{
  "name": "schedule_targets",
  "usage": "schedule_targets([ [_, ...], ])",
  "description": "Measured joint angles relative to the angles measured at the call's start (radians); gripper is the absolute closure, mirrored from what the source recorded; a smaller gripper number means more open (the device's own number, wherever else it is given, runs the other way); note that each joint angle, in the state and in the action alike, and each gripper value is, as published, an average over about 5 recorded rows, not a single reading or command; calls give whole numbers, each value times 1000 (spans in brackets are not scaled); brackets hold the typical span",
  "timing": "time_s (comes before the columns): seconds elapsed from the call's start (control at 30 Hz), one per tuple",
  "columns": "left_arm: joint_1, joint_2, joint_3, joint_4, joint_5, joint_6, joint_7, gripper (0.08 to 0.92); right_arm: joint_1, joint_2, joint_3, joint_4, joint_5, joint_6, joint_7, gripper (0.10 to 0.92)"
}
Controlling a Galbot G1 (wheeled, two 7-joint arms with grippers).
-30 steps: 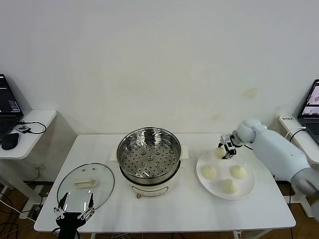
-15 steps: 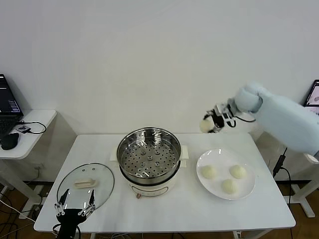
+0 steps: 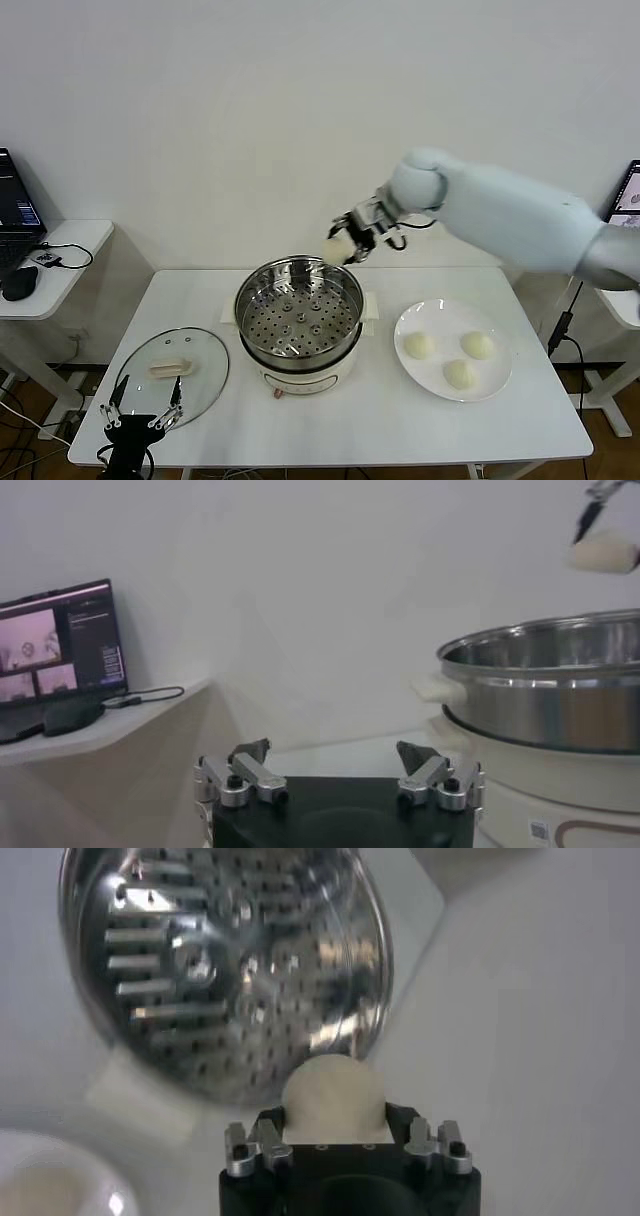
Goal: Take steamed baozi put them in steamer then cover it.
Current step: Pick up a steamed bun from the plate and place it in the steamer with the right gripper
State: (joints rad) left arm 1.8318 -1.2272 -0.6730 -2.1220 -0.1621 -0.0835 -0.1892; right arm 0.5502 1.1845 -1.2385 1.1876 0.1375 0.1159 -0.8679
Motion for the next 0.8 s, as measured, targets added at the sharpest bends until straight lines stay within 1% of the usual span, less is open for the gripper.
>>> schedule_targets([
  [0.4,-7,-13,1,0,-1,-2,1,177,-51,159,-50,-147,-191,194,60,381],
  [0.8,-8,-17,1,-2,-1,-3,1,177,-116,233,-46,-277,-357,324,104,380],
])
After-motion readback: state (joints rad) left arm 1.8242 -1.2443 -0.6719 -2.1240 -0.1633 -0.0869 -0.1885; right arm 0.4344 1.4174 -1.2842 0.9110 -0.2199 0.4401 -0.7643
